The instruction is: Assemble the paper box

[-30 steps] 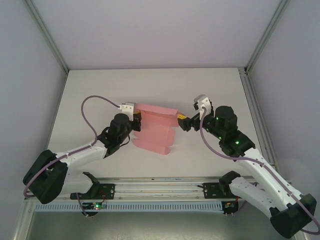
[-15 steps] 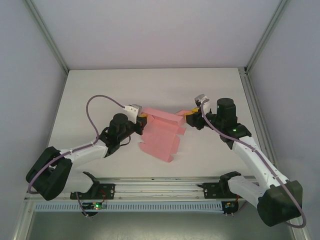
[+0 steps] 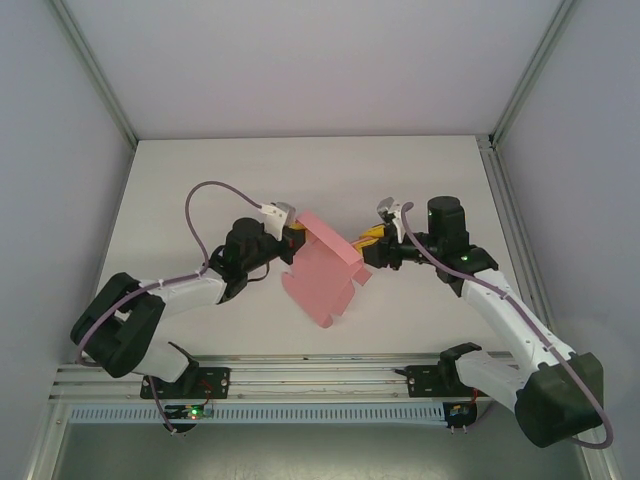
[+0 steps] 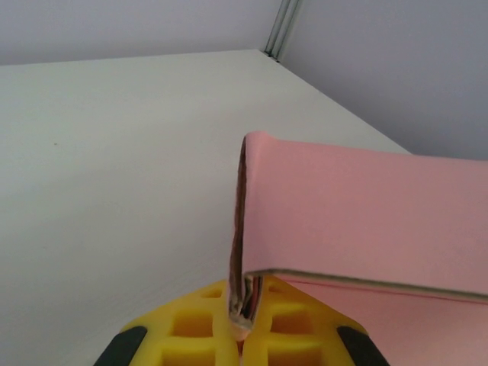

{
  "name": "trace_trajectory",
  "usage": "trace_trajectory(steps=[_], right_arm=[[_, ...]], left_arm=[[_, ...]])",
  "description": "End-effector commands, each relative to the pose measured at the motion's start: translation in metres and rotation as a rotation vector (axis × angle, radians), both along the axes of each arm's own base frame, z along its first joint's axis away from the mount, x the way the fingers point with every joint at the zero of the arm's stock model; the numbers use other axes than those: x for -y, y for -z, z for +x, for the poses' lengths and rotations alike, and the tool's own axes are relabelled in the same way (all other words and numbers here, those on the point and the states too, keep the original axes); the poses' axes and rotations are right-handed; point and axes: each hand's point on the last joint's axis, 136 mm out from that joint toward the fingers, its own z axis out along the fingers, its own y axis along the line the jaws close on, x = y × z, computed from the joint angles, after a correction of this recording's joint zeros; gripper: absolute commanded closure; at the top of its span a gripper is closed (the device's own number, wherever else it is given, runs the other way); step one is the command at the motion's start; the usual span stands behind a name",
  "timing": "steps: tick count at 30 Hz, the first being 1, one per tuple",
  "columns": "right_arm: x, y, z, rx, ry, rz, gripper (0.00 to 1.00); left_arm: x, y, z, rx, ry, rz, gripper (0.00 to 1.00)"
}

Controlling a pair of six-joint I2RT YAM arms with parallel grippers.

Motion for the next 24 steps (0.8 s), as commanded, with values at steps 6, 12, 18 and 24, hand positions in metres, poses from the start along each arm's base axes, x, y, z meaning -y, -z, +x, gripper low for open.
trace_trajectory(steps=[6,12,18,24], right_arm=[[0.020,-0.017,0.027,0.117,0.209,-0.074,0.22],[0.061,-0.050,0.037,0.218,0.506,-0.064,0.08],[0.037,-0.082,0.009,0.304,0.334,0.043,0.06],[0.019,-0.062,0.001,0.292,0.236,-0.032,0.07]], left_arm=[[0.003,-0.040,0.014,0.083,-0.043,-0.079,1.00],[-0.016,-0.027,0.014,0.078,-0.127,0.000,1.00],[-0.020,-0.022,0.014,0.064,-0.149,0.018,1.00],[-0.019,-0.022,0.017,0.051,-0.156,-0.001,1.00]])
